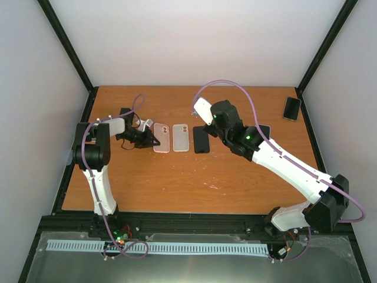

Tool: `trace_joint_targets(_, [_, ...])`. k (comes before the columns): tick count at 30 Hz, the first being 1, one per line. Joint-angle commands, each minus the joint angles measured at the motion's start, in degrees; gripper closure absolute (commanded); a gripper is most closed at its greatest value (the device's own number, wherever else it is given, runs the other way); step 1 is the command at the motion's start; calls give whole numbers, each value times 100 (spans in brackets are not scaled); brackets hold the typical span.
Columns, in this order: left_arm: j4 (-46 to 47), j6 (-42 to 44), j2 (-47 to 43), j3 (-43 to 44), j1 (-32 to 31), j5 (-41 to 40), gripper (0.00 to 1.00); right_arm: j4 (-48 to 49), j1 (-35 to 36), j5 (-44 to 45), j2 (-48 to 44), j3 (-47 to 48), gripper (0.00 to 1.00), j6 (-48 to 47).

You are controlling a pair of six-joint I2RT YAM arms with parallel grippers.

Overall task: Take the phone out of the phone case
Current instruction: Place the phone case at the center of the board.

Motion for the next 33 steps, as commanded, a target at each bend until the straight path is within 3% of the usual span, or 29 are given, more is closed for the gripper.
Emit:
trace_joint_targets(1, [-173, 168, 161, 259, 22, -226, 96, 247, -41, 45, -239, -19, 97, 84])
trace_joint_targets(20, [-266, -409, 57, 232, 22, -1617, 47, 294, -50, 81, -267, 9, 97, 8])
trace_joint_targets(27, [-304, -590, -181, 336, 23, -2190, 35, 419, -50, 126, -319, -40, 97, -122])
trace_joint_targets(33, [-111, -746, -740, 532, 31, -1878, 25, 642, -50, 172, -338, -82, 97, -369])
